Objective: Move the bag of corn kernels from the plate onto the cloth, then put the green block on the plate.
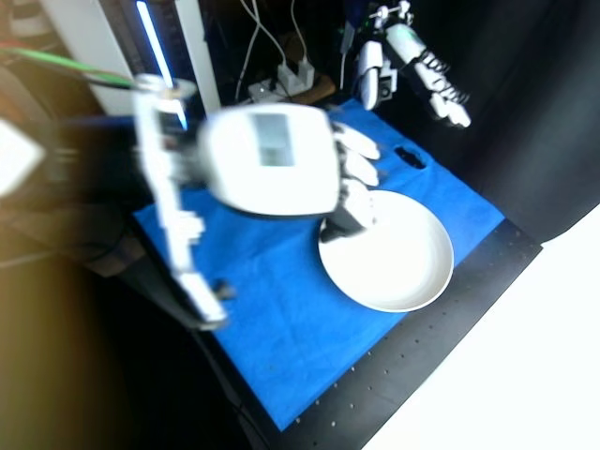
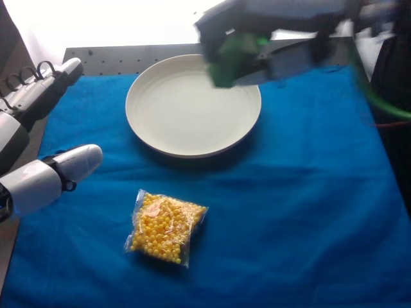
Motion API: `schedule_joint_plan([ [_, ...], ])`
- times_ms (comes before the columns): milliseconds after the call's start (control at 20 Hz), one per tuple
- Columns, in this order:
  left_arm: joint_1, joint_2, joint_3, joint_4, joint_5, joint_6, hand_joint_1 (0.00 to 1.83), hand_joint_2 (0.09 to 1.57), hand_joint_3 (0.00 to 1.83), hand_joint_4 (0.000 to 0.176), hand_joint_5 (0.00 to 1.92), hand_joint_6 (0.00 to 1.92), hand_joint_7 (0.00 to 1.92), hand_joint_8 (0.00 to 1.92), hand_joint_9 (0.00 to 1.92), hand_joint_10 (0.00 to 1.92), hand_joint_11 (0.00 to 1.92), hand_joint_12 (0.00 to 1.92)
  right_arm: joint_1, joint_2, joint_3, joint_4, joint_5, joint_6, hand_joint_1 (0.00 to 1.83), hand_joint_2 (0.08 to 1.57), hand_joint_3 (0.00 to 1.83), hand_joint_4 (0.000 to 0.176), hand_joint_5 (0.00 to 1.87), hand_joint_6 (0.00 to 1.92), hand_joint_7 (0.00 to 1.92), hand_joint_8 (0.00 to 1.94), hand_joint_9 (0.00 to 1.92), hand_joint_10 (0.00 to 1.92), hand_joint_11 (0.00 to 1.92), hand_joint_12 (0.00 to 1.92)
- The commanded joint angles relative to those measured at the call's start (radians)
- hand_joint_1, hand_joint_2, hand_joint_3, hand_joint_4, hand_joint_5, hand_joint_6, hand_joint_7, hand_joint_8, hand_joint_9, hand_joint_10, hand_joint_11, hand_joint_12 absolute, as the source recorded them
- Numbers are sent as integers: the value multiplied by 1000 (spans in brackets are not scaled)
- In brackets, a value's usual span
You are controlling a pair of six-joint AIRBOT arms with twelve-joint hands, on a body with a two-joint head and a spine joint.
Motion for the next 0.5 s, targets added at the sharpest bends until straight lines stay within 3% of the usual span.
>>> schedule_joint_plan([
  [0,-6,-3,6,17,-133,-9,354,1251,0,153,0,0,0,0,0,0,0,0,16,-9,18,56,26,2,1215,1232,0,0,705,1150,856,1456,980,1478,894,1881],
  [50,-6,-7,8,17,-133,-12,394,1269,5,137,0,0,0,0,0,0,0,0,16,-46,45,51,-7,2,1212,1227,1,0,740,1301,807,1346,1117,1354,1059,1716],
  [100,-6,-9,9,17,-132,-13,394,1269,5,137,0,0,0,0,0,0,0,0,15,-71,58,50,-22,2,1212,1227,1,0,740,1301,807,1346,1117,1354,1059,1716],
  [150,-6,-9,10,17,-131,-14,446,1279,5,99,0,0,0,0,0,0,0,0,14,-95,69,28,-54,2,1189,1260,2,0,615,1357,834,1414,929,1076,793,1537],
  [200,-6,-9,10,17,-131,-15,446,1279,5,99,0,0,0,0,0,0,0,0,14,-114,70,-7,-95,2,1189,1260,2,0,615,1357,834,1414,929,1076,793,1537],
  [250,-6,-11,10,17,-133,-18,415,1278,3,105,0,0,0,0,0,0,0,0,14,-135,71,-47,-138,2,1129,1306,0,0,620,1376,685,1449,605,1142,484,1780],
  [300,-6,-13,10,17,-135,-22,415,1278,3,105,0,0,0,0,0,0,0,0,13,-149,71,-74,-163,2,1129,1306,0,0,620,1376,685,1449,605,1142,484,1780],
  [350,-6,-16,10,17,-140,-26,416,1273,0,104,0,0,0,0,0,0,1,0,5,-162,72,-94,-188,2,1162,1301,0,0,620,1457,672,1510,792,1538,782,1893],
  [400,-6,-19,10,17,-143,-28,416,1289,6,97,0,0,0,0,0,0,0,0,-5,-173,76,-104,-210,2,1200,1258,0,0,682,1354,754,1436,898,1490,883,1795],
  [450,-6,-20,10,17,-143,-30,410,1297,8,96,0,0,0,0,0,0,5,2,-23,-186,85,-106,-226,2,1197,1260,1,0,684,1380,740,1437,928,1549,924,1814],
])
